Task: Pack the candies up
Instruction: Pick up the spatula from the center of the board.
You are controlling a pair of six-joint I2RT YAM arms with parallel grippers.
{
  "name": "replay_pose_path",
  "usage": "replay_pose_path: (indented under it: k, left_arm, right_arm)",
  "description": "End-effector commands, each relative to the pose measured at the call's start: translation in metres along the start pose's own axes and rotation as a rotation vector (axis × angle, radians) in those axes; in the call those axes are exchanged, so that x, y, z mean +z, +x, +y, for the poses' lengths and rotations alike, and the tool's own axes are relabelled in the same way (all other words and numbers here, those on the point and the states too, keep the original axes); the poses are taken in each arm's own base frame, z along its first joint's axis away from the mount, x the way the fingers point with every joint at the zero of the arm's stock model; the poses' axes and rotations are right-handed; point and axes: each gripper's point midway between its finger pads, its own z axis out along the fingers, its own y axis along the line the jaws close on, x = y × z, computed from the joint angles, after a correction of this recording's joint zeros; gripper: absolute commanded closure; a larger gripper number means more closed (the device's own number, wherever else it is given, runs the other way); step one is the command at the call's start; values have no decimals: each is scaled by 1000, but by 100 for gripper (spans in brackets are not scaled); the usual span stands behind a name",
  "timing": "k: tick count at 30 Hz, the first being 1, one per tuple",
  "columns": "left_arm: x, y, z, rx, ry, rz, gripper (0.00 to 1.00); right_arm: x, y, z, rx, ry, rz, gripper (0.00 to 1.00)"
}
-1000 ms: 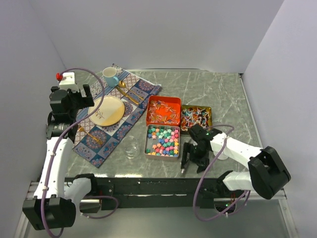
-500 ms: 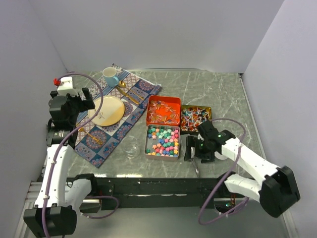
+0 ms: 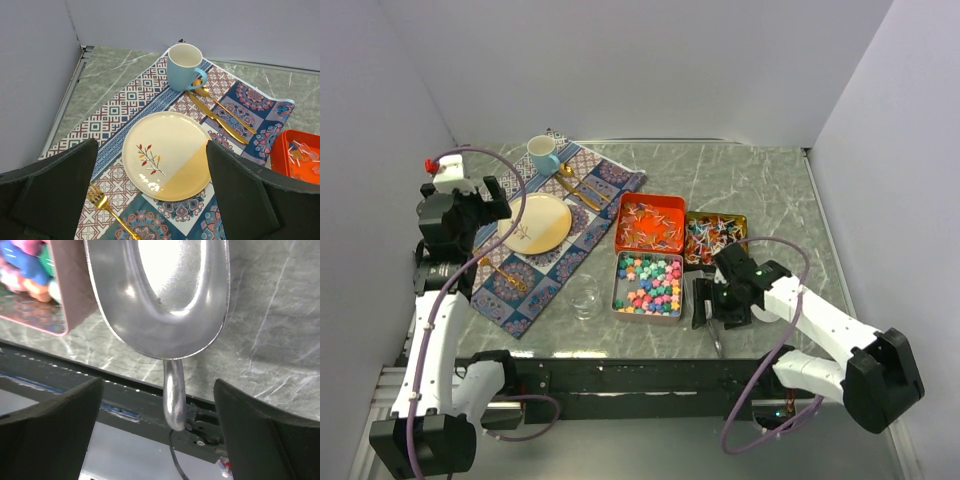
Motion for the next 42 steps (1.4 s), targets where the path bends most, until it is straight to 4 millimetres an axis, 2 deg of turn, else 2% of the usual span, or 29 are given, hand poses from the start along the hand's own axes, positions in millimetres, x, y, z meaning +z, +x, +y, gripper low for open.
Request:
replay_pose_path:
  k: [1,4,8,10,16,20,25,28,32,34,37,39,42]
  left_arm:
    - [3,-17,-2,24,18,-56,4]
    - [6,-14,0,48,12,-55,4]
    - [9,-13,4,60,-5,-56,4]
    - [10,-12,5,71,-7,-56,4]
    - [13,-7,5,68,-7,-56,3]
    - [13,-3,5,63,-5,-55,4]
    - [12,-1,6,72,-7,-53,3]
    - [10,-4,6,74,-7,-62,4]
    - [7,-4,6,74,-6,-66,4]
    - [5,-3,6,78,-8,-64,3]
    - [3,-5,7,89,-8,-72,4]
    - [3,-6,7,98,-10,-75,4]
    - [2,-8,5,99,0,-85,3]
  right_arm:
    - [9,7,-4,7,55,18,13]
    - [14,10,-10,21,117,26,16]
    - [20,16,-20,65,177,30,27]
    - [20,12,-24,74,199,10,29]
    - [26,4,-17,43,176,-61,36]
    - [31,10,-11,27,146,-60,46]
    - [36,21,-9,9,157,-18,46]
    - [42,24,-12,12,173,5,51]
    - [45,27,-14,23,182,27,65]
    - [45,27,-14,27,185,28,82]
    - [41,25,-16,38,195,20,89]
    - [36,20,-16,44,198,3,100]
    - [20,17,-14,37,192,3,100]
